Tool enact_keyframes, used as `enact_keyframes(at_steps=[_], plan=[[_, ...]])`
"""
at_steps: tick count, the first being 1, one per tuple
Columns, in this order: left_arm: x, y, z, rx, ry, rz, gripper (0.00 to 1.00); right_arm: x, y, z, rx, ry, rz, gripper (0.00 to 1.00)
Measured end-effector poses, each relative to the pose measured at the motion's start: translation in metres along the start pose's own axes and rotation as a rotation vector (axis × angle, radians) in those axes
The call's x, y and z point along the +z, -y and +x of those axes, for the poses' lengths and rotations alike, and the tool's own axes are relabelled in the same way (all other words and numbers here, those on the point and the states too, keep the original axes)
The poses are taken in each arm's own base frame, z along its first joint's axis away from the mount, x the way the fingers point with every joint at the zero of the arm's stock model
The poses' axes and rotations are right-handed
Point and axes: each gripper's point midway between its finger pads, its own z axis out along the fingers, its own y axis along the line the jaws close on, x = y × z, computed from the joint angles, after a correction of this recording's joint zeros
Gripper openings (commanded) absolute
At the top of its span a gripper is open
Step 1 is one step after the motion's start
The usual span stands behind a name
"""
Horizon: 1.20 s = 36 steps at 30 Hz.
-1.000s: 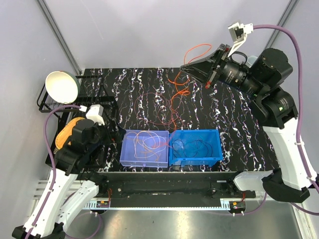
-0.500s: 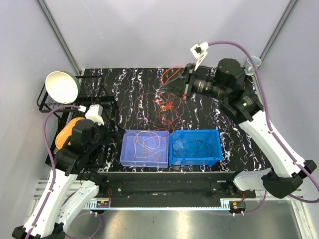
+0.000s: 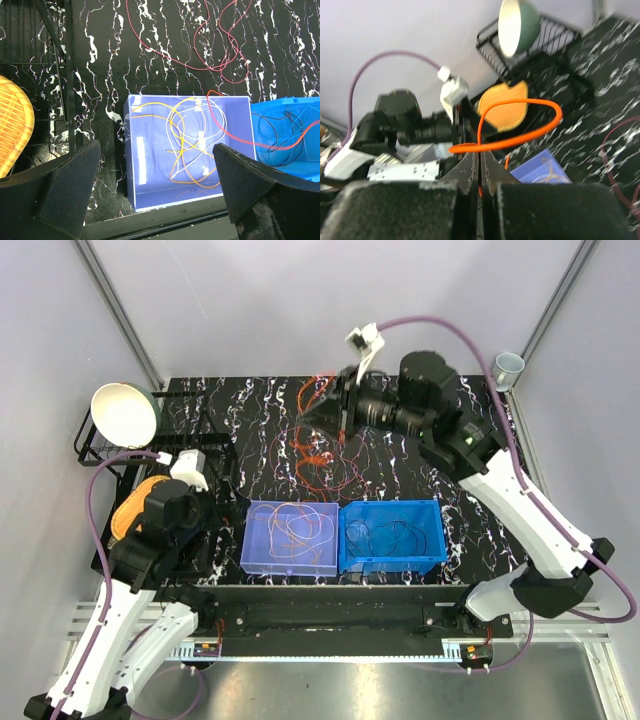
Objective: Untangle the cables
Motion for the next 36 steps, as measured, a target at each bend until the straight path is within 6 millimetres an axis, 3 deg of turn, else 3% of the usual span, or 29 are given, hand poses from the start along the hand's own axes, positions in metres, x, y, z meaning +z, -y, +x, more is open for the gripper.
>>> enact_keyframes(at_steps=[4,8,11,15,21,25,28,36], plan=[[0.000,0.000,0.000,0.000,0.000,-0.001,0.99,-0.006,-0.019,-0.051,-0.093,0.086,-0.001,0.00],[-0.001,0.000,-0.001,0.000,0.004,0.000,0.99,-0.033,-0.062,-0.123,-0.207,0.251,-0.055,0.00],[-0.001,0.000,-0.001,0.000,0.007,0.001,0.99,-0.048,-0.079,-0.141,-0.235,0.303,-0.085,0.00],[-0.001,0.000,-0.001,0.000,0.007,0.000,0.99,-0.057,-0.088,-0.144,-0.243,0.310,-0.107,0.00],[-0.001,-0.001,-0.001,-0.002,0.008,-0.002,0.99,-0.036,-0.070,-0.123,-0.208,0.224,-0.081,0.00],[-0.001,-0.001,-0.001,-0.003,0.009,-0.003,0.99,-0.026,-0.067,-0.123,-0.206,0.214,-0.086,0.00],[-0.001,-0.001,-0.002,-0.003,0.010,-0.005,0.99,-0.027,-0.079,-0.135,-0.226,0.250,-0.126,0.00],[-0.001,-0.002,-0.002,-0.004,0.010,-0.006,0.99,-0.054,-0.118,-0.166,-0.295,0.383,-0.246,0.00]])
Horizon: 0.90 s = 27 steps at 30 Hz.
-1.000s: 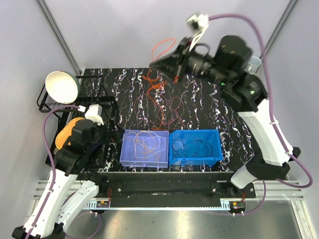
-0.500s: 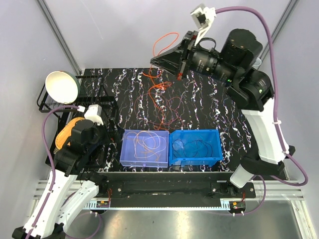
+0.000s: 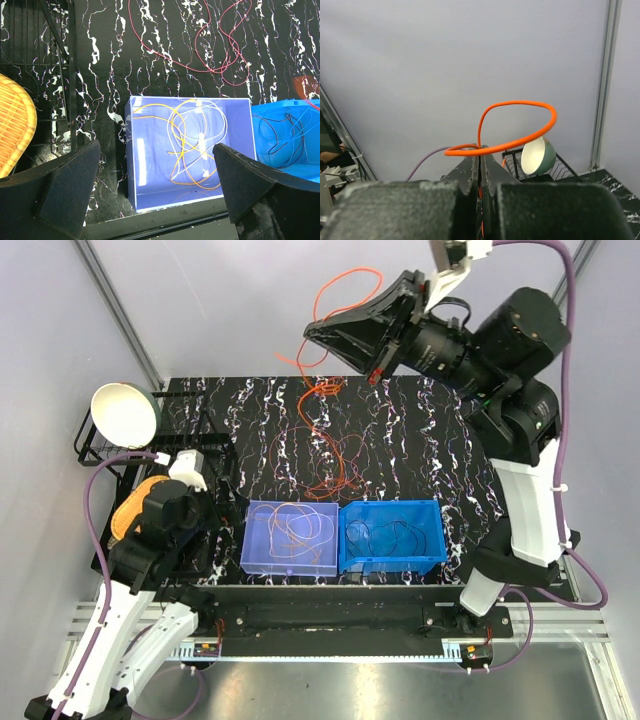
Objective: Untangle the cables
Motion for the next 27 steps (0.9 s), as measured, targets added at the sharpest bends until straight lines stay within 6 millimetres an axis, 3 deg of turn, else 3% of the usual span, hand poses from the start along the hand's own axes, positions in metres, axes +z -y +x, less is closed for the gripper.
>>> enact_keyframes(at_steps=[10,14,18,23,27], plan=[[0.000,0.000,0.000,-0.001,0.000,-0.002,0.99,-0.030,-0.024,-0.046,-0.110,0.120,0.003,0.00],[0.000,-0.001,0.000,-0.002,0.001,-0.003,0.99,-0.037,-0.028,-0.048,-0.113,0.125,0.003,0.00],[0.000,-0.001,0.000,-0.002,0.001,-0.003,0.99,-0.030,-0.018,-0.029,-0.080,0.085,0.015,0.00],[0.000,-0.001,0.000,-0.002,0.002,-0.005,0.99,-0.013,0.009,0.020,-0.004,-0.021,0.050,0.00],[0.000,-0.001,-0.001,-0.003,0.002,-0.005,0.99,-0.007,0.021,0.046,0.033,-0.077,0.071,0.00]])
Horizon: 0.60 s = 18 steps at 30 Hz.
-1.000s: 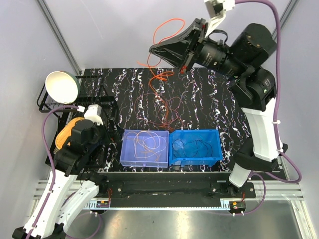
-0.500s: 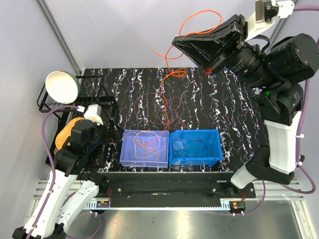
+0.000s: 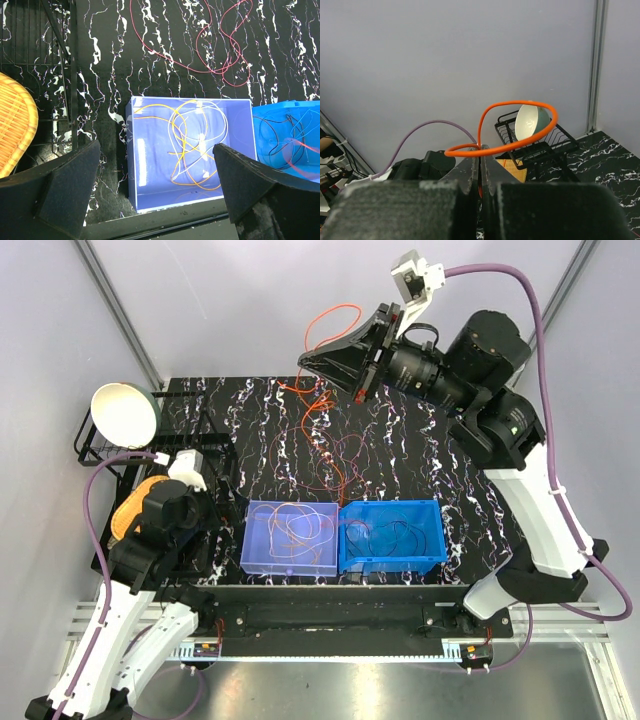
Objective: Untangle the cables
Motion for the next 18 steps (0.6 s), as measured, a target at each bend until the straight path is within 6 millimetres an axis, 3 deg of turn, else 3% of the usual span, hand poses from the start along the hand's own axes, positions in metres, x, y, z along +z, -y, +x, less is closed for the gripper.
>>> enact_keyframes(at_steps=[12,18], plan=[[0.000,-0.001,-0.001,-0.003,0.002,-0.005,0.99,0.012,0.009,0.026,0.043,-0.037,0.006,0.00],[0.000,-0.002,-0.001,-0.005,0.003,-0.007,0.99,0.016,0.001,0.035,0.063,-0.053,-0.010,0.00]])
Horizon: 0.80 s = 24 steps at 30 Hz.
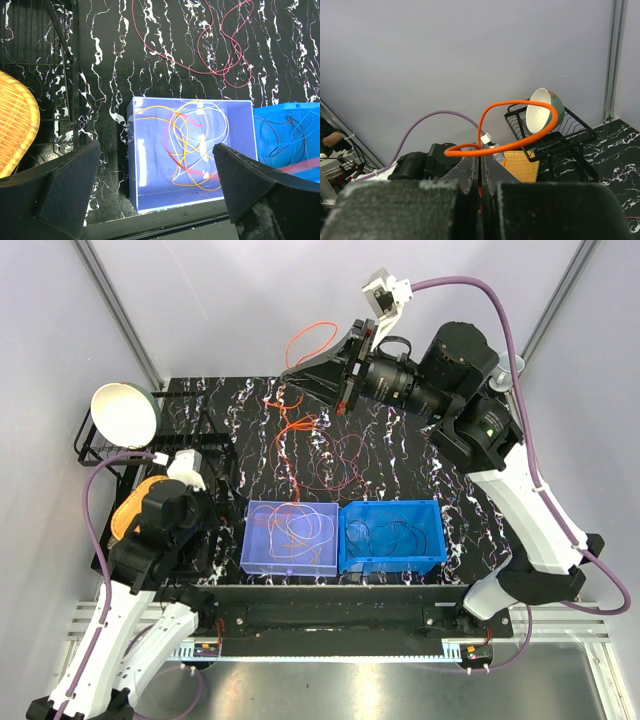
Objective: Untangle the cables
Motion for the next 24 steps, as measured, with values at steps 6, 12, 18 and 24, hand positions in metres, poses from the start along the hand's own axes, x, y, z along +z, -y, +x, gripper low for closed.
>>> enact_keyframes(at_steps=[6,12,18,24], plan=[[0.000,0.000,0.000,-0.001,0.001,-0.001,0.99,0.004,-0.012,0.004,0.005,-0.001,-0.028,0.00],[0.000,0.000,0.000,-0.001,0.000,-0.001,0.99,0.002,-0.002,0.039,0.033,-0.053,0.005,0.00],[0.000,-0.001,-0.001,-0.003,0.002,-0.005,0.99,-0.005,0.022,0.091,0.074,-0.145,0.084,0.00],[0.000,-0.002,-0.001,-0.004,0.003,-0.006,0.99,-0.003,0.028,0.098,0.075,-0.149,0.101,0.00]])
